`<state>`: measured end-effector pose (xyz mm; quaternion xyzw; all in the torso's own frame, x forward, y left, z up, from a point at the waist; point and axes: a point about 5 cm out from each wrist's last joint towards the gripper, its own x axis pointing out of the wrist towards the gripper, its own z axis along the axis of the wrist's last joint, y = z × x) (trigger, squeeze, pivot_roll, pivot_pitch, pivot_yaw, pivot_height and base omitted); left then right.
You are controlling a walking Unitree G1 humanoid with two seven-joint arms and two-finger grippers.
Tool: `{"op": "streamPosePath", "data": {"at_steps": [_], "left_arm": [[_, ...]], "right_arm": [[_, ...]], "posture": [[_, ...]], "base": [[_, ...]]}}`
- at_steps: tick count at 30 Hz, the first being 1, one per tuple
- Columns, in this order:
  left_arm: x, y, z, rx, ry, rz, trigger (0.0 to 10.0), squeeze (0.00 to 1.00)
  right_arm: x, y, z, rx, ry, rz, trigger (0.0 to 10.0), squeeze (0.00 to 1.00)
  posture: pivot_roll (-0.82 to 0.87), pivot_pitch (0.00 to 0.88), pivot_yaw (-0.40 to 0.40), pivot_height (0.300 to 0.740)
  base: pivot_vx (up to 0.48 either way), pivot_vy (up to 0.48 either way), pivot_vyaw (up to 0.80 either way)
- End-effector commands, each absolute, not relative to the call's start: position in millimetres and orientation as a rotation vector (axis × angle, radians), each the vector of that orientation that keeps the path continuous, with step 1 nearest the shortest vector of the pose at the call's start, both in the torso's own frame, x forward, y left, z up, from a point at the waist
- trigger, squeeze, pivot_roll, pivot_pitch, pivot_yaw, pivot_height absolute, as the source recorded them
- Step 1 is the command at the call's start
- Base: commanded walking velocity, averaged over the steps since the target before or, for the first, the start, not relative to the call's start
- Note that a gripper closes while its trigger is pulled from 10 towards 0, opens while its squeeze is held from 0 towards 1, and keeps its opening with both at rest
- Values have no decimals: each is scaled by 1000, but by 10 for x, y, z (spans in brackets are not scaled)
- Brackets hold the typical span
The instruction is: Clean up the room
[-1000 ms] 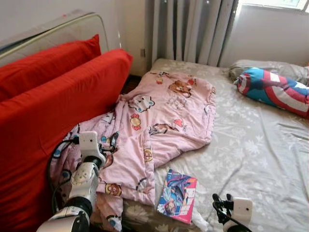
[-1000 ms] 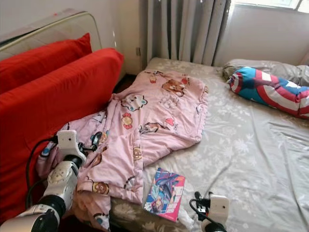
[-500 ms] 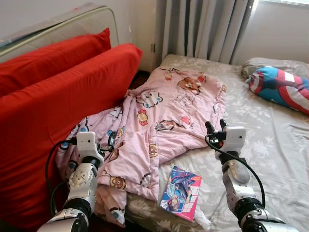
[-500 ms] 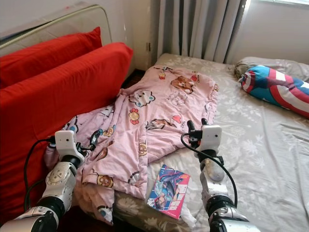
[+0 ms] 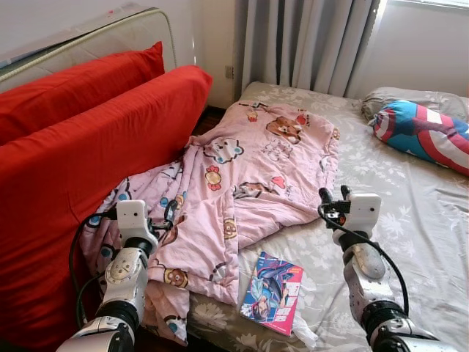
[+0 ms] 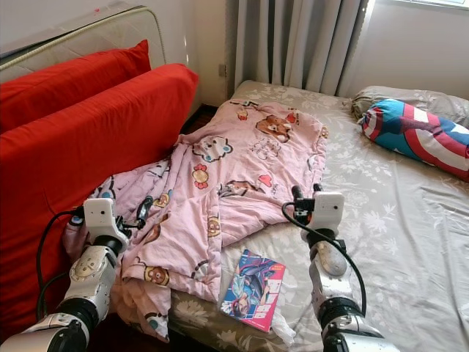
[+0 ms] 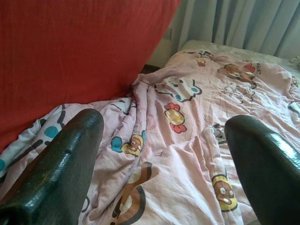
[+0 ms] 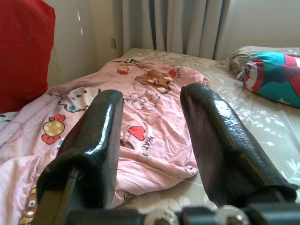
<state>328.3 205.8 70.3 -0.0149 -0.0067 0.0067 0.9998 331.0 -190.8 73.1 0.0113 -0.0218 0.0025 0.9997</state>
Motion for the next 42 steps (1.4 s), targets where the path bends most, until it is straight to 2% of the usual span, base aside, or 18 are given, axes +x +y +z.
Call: {"op": "streamPosePath", "data": {"at_steps": [1,8,16,18,22,28,33,42], "left_arm": [[3310,2025,730,-34,-19,6,10000,0],[3244,2004,704,-17,-45,-18,10000,0],[3116,2043,631,-5,-52,-26,10000,0],[3004,2033,590,7,-66,-56,10000,0],[2797,2061,443,13,-32,-63,10000,0],[2590,2237,300,31,22,-17,10000,0],[2574,2382,384,35,5,39,10000,0],[2512,2597,508,76,-10,86,10000,0]], "right_arm": [[3330,-1923,739,18,-32,-3,10000,0],[3273,-1921,760,9,-83,4,10000,0],[3059,-1991,600,-27,-70,-12,10000,0],[2964,-2067,560,-9,-72,-52,10000,0],[2813,-2026,461,-17,-47,-28,10000,0],[2671,-2019,325,13,15,-39,10000,0],[2660,-1999,310,62,28,-88,10000,0],[2638,-1863,292,58,53,-45,10000,0]], "posture": [[-37,0,-43,740],[-66,0,-21,740],[-59,0,-21,740],[-59,0,-26,740],[-50,0,-40,740],[-2,0,-92,740],[21,0,-82,740],[23,0,-64,740]], "base": [[0,0,0],[0,0,0],[0,0,0],[0,0,0],[0,0,0],[0,0,0],[0,0,0],[0,0,0]]}}
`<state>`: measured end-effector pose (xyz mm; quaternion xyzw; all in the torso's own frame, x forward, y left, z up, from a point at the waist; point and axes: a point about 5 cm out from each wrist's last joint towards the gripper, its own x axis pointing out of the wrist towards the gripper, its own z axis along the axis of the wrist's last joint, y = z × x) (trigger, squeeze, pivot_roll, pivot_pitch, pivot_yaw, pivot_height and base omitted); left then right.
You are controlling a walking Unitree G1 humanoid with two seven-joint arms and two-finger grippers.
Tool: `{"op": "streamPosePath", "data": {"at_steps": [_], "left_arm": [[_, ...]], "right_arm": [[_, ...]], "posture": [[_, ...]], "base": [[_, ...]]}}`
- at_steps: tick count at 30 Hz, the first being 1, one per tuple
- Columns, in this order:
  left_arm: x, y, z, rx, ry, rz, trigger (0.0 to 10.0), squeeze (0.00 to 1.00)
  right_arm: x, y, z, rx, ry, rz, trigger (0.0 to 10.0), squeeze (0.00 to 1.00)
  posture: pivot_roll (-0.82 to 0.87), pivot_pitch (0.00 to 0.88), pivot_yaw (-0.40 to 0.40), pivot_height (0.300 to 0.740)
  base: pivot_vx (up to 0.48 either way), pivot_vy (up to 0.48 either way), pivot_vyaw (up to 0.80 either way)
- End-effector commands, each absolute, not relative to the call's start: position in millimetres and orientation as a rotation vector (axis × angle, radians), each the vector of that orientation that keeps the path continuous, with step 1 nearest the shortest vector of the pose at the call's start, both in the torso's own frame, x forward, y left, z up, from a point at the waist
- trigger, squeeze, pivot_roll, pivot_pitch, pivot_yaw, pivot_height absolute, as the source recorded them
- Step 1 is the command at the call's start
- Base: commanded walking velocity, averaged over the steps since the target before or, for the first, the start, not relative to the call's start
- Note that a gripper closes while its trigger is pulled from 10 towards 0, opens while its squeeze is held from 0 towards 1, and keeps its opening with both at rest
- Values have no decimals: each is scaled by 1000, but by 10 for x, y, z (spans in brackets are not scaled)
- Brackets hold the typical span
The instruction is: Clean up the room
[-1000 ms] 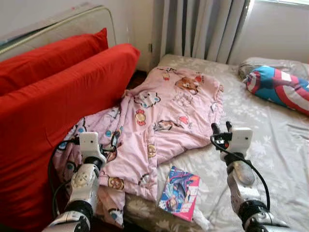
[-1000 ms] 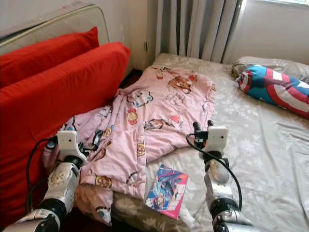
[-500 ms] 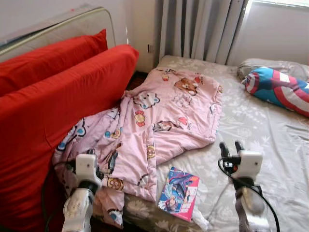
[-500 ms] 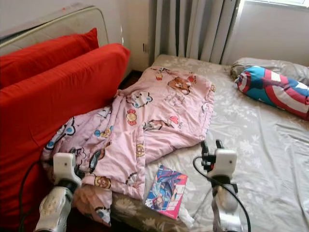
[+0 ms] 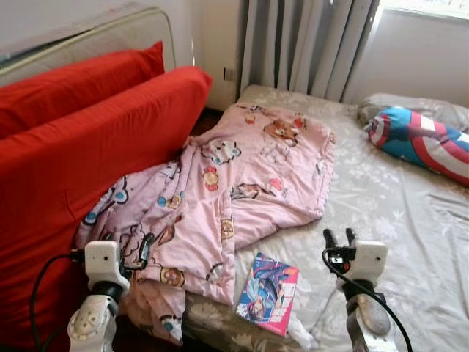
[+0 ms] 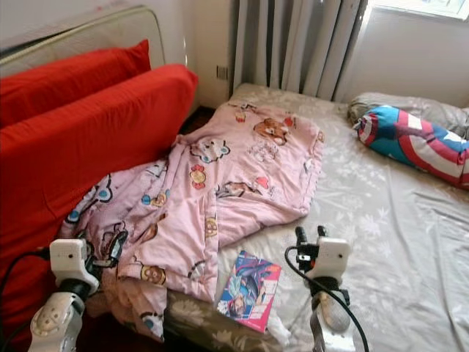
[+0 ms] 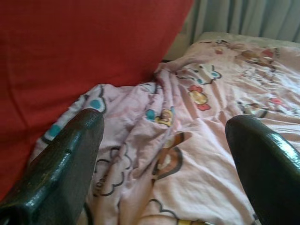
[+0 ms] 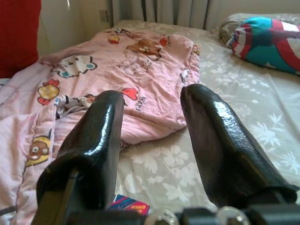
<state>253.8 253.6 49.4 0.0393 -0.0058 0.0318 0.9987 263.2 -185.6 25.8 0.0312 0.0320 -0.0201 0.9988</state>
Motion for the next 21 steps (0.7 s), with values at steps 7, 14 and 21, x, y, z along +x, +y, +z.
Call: {"op": "streamPosePath", "data": {"at_steps": [7,14,21], "left_arm": [[2553,2579,563,63,-9,109,10000,0],[2557,2470,594,71,-7,48,10000,0],[2511,2307,621,72,-13,3,10000,0]], "right_arm": [[2613,-1855,310,87,51,-40,10000,0],[2608,-1899,315,120,46,-90,10000,0],[2584,-2069,388,56,14,-159,10000,0]], "posture": [[5,0,-45,740],[14,0,-40,740],[20,0,-16,740]], "base": [[0,0,651],[0,0,114],[0,0,0]]}}
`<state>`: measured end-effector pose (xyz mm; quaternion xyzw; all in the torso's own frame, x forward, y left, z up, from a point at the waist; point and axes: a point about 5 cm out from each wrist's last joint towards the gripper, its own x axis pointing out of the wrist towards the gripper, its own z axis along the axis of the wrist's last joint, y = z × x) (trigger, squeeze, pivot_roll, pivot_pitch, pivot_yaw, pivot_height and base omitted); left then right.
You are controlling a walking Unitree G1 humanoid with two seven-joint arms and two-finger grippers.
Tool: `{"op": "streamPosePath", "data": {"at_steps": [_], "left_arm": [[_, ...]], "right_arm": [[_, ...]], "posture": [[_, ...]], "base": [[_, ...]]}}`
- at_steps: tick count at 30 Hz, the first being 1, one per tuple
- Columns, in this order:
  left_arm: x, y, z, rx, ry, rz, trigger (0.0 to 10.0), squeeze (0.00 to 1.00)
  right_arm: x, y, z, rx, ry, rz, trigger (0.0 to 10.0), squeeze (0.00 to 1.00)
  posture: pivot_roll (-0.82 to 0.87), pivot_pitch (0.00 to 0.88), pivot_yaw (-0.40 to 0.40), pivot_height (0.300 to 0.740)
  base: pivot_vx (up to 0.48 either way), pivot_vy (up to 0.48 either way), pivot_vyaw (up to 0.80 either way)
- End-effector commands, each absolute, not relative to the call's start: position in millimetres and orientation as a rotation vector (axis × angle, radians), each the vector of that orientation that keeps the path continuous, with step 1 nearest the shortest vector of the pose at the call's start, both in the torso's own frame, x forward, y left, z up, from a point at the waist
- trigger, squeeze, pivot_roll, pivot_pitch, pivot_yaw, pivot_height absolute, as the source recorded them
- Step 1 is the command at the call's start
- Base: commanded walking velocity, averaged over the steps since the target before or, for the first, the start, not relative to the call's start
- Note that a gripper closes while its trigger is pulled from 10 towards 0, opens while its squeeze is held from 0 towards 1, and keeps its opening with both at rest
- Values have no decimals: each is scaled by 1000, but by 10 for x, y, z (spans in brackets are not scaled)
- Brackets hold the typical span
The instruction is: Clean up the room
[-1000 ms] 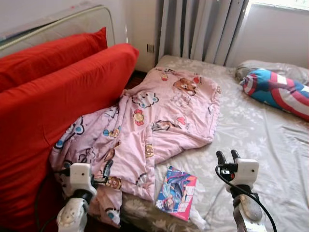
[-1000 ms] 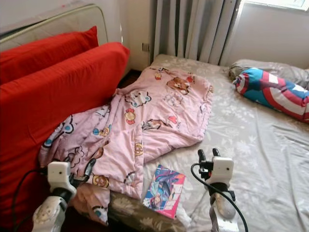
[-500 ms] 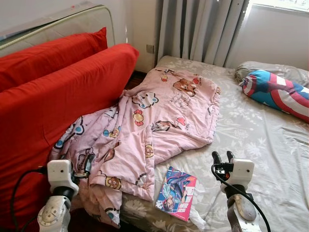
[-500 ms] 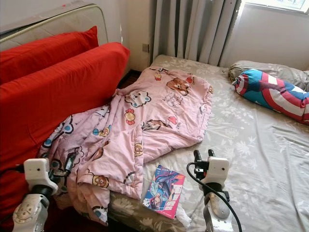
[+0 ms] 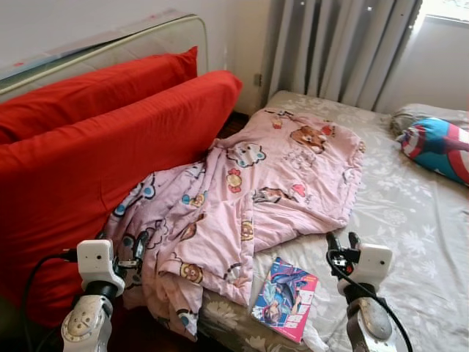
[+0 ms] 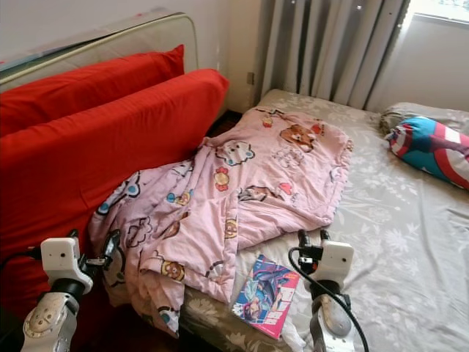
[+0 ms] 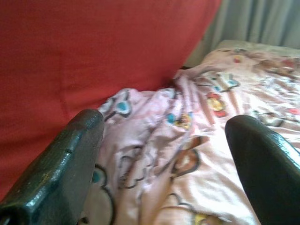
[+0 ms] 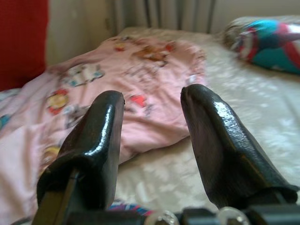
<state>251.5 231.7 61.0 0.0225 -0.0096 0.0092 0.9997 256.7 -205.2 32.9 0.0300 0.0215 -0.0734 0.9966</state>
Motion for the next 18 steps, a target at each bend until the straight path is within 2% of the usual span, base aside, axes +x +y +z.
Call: {"op": "streamPosePath", "data": {"at_steps": [1,4,9,18], "left_arm": [[2529,2266,625,68,-10,-9,10000,0],[2542,2251,608,59,-5,6,10000,0],[2499,2245,565,38,4,49,10000,0],[2500,2209,578,23,-3,73,10000,0]], "right_arm": [[2585,-2107,387,59,12,-185,10000,0],[2582,-2134,396,83,3,-213,10000,0],[2583,-2088,431,56,4,-141,10000,0],[2640,-2082,404,35,52,-109,10000,0]], "posture": [[10,0,-16,740],[-1,0,-35,740],[-8,0,-62,740],[1,0,-71,736]], "base": [[0,0,0],[0,0,0],[0,0,0],[0,0,0]]}}
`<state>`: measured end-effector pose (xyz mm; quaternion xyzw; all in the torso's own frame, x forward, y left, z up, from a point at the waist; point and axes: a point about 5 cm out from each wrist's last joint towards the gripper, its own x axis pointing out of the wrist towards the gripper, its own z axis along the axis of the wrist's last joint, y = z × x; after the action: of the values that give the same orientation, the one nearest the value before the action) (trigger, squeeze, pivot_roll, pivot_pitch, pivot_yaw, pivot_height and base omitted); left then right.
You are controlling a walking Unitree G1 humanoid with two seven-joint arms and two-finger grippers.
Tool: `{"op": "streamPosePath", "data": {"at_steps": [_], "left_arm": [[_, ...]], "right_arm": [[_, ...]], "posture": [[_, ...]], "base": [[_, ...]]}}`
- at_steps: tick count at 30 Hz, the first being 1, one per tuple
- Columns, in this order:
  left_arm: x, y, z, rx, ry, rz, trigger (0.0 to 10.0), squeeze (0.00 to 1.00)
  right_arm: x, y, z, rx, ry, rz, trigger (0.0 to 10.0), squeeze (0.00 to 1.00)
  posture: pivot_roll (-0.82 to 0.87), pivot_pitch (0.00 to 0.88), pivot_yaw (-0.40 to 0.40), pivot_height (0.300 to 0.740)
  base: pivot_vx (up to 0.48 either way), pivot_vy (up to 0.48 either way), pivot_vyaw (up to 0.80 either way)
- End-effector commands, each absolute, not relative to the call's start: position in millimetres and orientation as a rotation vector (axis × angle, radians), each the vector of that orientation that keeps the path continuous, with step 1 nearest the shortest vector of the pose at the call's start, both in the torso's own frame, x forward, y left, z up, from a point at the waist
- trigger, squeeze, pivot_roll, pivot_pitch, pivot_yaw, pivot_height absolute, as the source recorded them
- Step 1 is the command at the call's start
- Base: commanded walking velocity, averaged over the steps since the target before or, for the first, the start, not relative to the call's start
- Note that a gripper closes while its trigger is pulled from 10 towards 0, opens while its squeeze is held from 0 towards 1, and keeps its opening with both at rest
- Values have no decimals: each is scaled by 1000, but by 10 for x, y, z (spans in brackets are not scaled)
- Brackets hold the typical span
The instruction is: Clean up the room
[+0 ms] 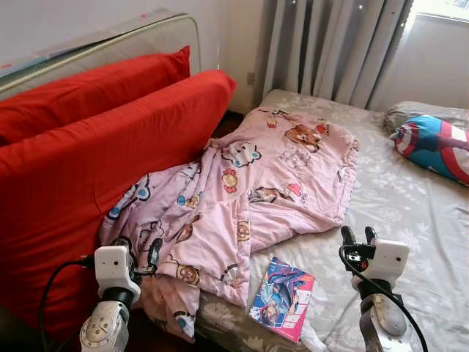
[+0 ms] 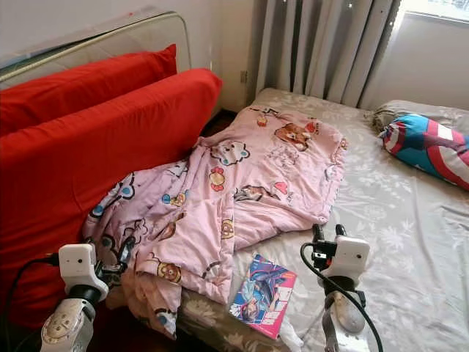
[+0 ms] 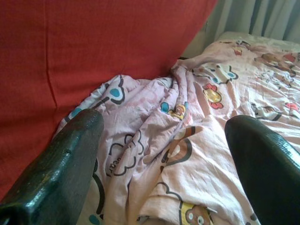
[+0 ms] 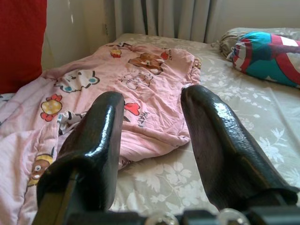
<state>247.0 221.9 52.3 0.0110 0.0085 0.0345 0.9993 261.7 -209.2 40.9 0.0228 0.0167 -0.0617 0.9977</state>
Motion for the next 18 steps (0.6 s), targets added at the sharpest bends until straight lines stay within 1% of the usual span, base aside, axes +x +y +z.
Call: {"op": "streamPosePath", "data": {"at_steps": [1,3,4,6,10,11,16,18], "left_arm": [[2500,2213,584,23,-5,78,10000,0],[2503,2213,593,23,-8,82,10000,0],[2503,2213,593,23,-8,82,10000,0],[2499,2200,589,22,-7,76,10000,0],[2493,2192,585,20,-4,77,10000,0],[2494,2167,577,15,1,74,10000,0],[2512,2115,589,12,-2,56,10000,0],[2522,2115,592,12,-2,59,10000,0]], "right_arm": [[2644,-2080,409,40,51,-108,10000,0],[2651,-2083,421,45,50,-106,10000,0],[2651,-2083,421,45,50,-106,10000,0],[2651,-2078,424,33,51,-97,10000,0],[2640,-2083,414,30,59,-93,10000,0],[2633,-2088,404,30,66,-90,10000,0],[2627,-2094,418,18,60,-80,10000,0],[2625,-2067,416,17,56,-50,10000,0]], "posture": [[-1,0,-70,731],[1,0,-70,716],[1,0,-70,716],[1,0,-73,696],[-2,0,-72,681],[-6,0,-70,671],[-10,0,-68,646],[-10,0,-68,646]], "base": [[0,0,0],[0,0,0],[0,0,0],[0,0,0],[0,0,0],[0,0,0],[0,0,0],[0,0,0]]}}
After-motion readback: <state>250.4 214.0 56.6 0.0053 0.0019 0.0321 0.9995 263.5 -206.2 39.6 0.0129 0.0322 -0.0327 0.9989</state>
